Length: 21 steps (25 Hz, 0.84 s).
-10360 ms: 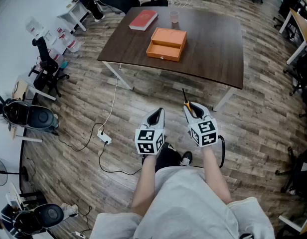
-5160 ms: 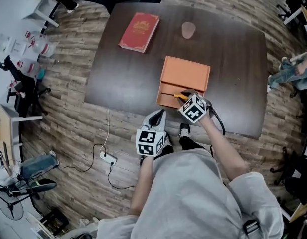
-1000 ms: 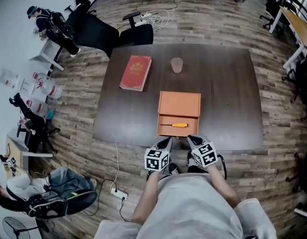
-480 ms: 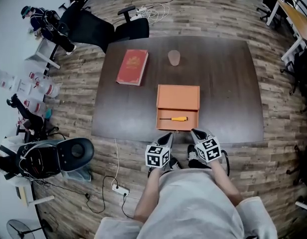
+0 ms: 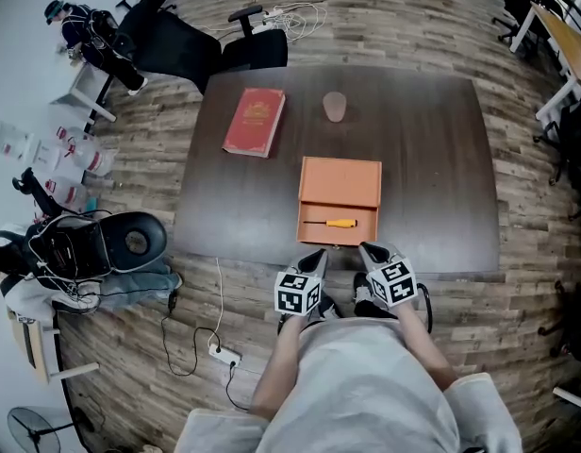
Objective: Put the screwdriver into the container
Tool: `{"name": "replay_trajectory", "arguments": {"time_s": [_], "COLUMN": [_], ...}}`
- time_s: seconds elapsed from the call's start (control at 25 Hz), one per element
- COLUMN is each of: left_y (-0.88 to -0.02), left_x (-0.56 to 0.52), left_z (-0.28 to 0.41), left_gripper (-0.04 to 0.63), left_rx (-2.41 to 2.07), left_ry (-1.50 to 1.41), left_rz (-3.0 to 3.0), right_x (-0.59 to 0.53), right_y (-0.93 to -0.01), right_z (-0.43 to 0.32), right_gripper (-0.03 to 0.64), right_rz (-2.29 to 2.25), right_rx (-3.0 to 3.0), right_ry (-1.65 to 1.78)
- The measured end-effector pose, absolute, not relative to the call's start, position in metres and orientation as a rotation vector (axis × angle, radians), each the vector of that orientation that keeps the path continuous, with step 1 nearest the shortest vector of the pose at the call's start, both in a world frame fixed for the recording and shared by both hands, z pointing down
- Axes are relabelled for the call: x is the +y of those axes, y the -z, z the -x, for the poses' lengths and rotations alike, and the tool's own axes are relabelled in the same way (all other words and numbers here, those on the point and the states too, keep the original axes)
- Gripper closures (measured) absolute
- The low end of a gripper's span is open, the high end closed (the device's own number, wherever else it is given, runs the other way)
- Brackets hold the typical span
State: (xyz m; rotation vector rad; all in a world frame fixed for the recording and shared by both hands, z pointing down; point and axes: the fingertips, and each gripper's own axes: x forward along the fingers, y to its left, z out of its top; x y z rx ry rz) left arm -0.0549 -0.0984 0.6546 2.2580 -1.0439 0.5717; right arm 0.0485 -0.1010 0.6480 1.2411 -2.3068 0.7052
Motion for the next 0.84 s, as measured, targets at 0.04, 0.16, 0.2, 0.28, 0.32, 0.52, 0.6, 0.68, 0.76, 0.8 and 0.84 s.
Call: {"name": "replay_trajectory", "arguments": {"time_s": [0.04,0.16,0.2,0.28,0.32,0.52,0.6,0.68,0.76,0.8,0.84], "left_y": [-0.654,-0.653,-0.653,-0.653,-0.653,-0.652,-0.651,-0.650,-0.650,-0.650,-0.650], "left_x": [-0.099,-0.099,-0.099,-0.098,-0.099,-0.101,-0.104,-0.106,-0.108,-0.109,-0.110], "left_z": [0.056,0.056,0.056,0.057,0.057,0.057,0.056,0.056,0.054,0.054,0.053], "left_gripper": [0.541,0.541,0.541,0.541,0.541,0.541,0.541,0.541,0.541,0.541,0.541], "left_rx": [-1.045,-1.048,-1.048,-1.046,-1.046,-1.050,-1.052,-1.051,-1.051,-1.050,-1.050], "left_ry": [-0.571,-0.570,-0.571,-0.575,-0.578,-0.580,-0.576,-0.575,-0.576,-0.577,-0.578], "left_rz": [-2.256,-2.257,-2.257,-2.257,-2.257,-2.261,-2.266,-2.271,-2.274,-2.276,-2.278], "right_x": [-0.102,-0.102,-0.102,-0.103,-0.103,-0.106,-0.108,-0.109,-0.111,-0.112,-0.114], "right_y": [-0.648,-0.648,-0.648,-0.648,-0.649,-0.650,-0.649,-0.649,-0.649,-0.649,-0.649], "right_z": [-0.047,-0.044,-0.043,-0.041,-0.039,-0.037,-0.038,-0.038,-0.039,-0.040,-0.040], "right_gripper": [0.615,0.615,0.615,0.615,0.615,0.615,0.615,0.615,0.615,0.615,0.615], "right_rz": [-1.239,-1.227,-1.223,-1.212,-1.206,-1.188,-1.190,-1.194,-1.196,-1.197,-1.198], "right_rx": [-2.308,-2.312,-2.314,-2.316,-2.316,-2.316,-2.316,-2.317,-2.319,-2.320,-2.321], "right_ry": [-0.705,-0.703,-0.702,-0.700,-0.699,-0.688,-0.683,-0.680,-0.677,-0.674,-0.671]}}
